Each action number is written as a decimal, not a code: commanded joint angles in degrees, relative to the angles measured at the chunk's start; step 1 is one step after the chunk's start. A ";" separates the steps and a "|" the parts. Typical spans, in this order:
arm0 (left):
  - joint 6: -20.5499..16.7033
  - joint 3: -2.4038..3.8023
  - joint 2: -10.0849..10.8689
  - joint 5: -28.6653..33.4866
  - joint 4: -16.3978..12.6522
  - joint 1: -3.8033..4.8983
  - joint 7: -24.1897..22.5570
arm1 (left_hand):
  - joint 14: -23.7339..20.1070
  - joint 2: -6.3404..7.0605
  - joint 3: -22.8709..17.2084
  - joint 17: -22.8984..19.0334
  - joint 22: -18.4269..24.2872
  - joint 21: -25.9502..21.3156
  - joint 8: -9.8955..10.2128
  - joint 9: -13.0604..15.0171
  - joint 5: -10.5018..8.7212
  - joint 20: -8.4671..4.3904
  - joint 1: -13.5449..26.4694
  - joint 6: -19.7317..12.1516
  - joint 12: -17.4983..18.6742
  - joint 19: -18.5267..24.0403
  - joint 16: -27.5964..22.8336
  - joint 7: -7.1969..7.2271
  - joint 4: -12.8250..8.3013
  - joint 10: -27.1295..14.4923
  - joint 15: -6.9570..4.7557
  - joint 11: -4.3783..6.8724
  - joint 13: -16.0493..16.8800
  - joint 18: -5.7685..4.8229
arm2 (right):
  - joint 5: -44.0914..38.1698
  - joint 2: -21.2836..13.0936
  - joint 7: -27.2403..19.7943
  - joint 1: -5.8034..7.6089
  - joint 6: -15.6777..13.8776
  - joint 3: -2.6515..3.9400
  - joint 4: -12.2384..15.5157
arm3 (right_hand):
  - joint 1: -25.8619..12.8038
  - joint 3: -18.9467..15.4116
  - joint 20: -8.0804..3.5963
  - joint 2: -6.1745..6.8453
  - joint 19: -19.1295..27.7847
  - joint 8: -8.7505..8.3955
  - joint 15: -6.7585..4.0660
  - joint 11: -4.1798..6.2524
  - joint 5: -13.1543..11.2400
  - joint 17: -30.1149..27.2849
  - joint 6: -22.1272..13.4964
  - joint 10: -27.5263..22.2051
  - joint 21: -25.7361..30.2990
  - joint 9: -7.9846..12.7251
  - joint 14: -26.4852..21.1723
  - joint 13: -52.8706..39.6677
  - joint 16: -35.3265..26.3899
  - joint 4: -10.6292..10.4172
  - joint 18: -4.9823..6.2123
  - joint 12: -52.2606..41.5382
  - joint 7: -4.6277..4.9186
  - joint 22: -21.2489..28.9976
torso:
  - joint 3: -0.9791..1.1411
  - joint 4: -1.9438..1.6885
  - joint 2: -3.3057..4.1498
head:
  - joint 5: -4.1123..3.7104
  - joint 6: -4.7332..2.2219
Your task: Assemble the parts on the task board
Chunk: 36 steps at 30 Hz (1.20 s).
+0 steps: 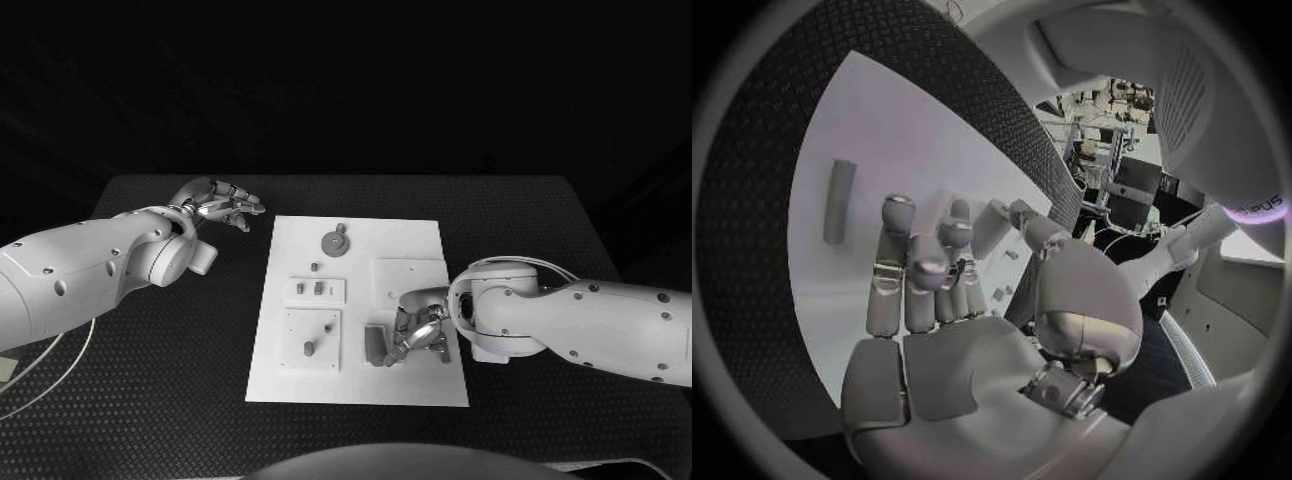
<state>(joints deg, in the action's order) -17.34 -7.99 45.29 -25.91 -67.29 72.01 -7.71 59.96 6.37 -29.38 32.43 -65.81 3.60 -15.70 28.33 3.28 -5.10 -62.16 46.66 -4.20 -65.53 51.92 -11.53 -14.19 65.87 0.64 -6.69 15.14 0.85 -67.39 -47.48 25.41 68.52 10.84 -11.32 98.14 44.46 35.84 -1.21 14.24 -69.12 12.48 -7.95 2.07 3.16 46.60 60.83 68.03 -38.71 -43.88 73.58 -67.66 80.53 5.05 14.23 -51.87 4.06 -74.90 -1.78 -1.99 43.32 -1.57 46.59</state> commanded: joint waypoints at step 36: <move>0.75 0.03 -0.28 0.21 -0.05 0.03 -0.38 | 0.21 -0.11 0.03 0.10 0.09 0.34 -0.41 -0.07 -0.27 -0.02 0.61 -0.42 0.19 0.01 -0.34 0.06 0.47 -0.49 -0.14 -0.08 0.11 1.16 | -10.53 2.97 0.63 -0.25 -0.18 -0.03 -0.99 | -0.92 -1.46 -0.41 -2.77 -0.58 0.21 -0.84 0.72 -0.23 0.46 1.90 1.40 -0.48 -0.22 0.17 -0.51 0.66 0.54 0.77 -1.06 -0.49 -1.19 | -0.05 -0.01 -0.02 | -0.29 0.06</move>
<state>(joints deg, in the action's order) -17.28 -7.99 45.15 -25.91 -67.24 72.01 -7.71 59.95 6.38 -29.23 32.47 -65.82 3.60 -15.93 28.34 3.28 -5.10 -62.16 46.66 -4.20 -65.53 51.92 -11.53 -14.04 65.73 0.65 -6.84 15.17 0.85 -76.55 -44.44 26.20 68.25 9.01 -11.38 97.40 42.82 34.34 -1.42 11.18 -69.33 12.48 -8.26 2.76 3.10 47.00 62.19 68.93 -38.95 -44.10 73.71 -68.08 80.98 5.35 14.15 -52.58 3.60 -74.90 -1.79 -2.00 43.32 -1.83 46.69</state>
